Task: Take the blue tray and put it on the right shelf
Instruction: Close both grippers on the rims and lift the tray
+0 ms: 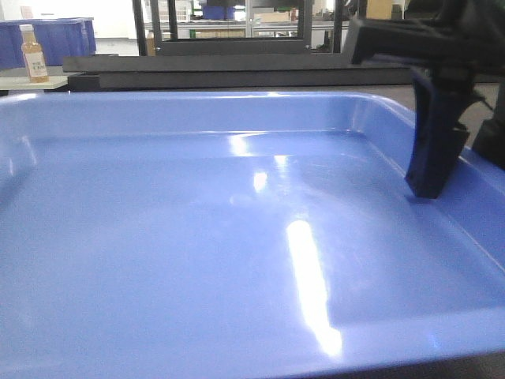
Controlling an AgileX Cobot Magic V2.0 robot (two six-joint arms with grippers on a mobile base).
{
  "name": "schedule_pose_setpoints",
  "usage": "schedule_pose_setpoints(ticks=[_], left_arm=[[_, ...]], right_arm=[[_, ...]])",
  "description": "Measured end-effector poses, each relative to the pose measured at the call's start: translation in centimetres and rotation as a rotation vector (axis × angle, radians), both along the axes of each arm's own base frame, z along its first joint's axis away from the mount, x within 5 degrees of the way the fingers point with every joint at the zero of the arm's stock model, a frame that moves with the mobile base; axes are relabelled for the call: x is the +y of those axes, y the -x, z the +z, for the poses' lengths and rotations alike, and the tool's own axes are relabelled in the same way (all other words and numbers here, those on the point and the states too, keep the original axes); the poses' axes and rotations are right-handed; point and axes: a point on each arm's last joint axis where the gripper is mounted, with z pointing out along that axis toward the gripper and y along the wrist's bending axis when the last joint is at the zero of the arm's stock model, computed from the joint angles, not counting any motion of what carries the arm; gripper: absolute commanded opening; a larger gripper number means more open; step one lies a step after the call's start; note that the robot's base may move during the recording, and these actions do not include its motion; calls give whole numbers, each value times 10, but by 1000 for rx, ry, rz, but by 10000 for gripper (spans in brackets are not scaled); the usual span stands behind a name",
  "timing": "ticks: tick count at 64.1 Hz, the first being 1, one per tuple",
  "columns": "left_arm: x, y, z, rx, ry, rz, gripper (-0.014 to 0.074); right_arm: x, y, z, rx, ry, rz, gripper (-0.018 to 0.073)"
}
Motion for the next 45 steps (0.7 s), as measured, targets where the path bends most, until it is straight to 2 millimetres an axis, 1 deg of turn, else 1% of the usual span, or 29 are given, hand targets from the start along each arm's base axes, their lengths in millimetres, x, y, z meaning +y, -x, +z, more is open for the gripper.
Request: schedule_pose_setpoints(ticks=[10, 38, 45], left_arm=[[1, 2, -4, -11, 8, 6, 105], [1, 0, -4, -30, 11, 8, 104], [1, 0, -4, -34, 12, 9, 53]], right_arm=[[-1, 4, 1, -4, -4, 2, 168], [-1, 4, 1, -3, -5, -2, 168], [-1, 4, 1, -3, -5, -2, 168]])
